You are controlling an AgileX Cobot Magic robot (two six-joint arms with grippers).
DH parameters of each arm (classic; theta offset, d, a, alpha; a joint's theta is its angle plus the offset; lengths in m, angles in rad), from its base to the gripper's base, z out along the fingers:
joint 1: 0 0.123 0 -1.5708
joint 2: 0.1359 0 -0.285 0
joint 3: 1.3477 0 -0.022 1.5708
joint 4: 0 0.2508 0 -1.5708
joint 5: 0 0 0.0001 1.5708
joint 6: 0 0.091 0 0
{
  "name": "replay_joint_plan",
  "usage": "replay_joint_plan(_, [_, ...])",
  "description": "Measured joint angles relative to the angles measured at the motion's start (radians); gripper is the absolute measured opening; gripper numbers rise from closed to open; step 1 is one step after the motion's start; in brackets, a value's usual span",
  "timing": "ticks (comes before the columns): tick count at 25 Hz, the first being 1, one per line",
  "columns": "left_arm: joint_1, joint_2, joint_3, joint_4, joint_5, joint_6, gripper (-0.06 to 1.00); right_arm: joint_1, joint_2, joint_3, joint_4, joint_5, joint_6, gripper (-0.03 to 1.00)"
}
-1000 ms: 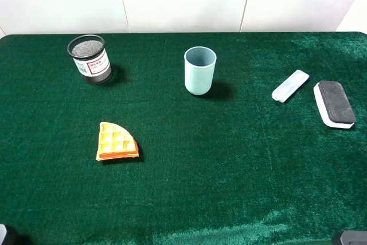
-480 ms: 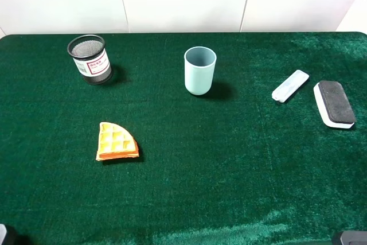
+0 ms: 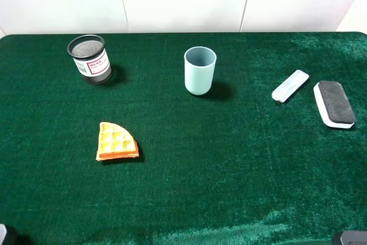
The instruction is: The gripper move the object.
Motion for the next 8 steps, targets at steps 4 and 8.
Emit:
replay_joint_plan(4, [0.0, 0.0, 0.0, 0.0, 0.0, 0.0, 0.98, 0.0, 0.0, 0.0, 0.0, 0.0, 0.0, 0.7])
replay_joint_plan(8, [0.0, 0.0, 0.0, 0.0, 0.0, 0.0, 0.98, 0.0, 0.0, 0.0, 0.0, 0.0, 0.001, 0.7])
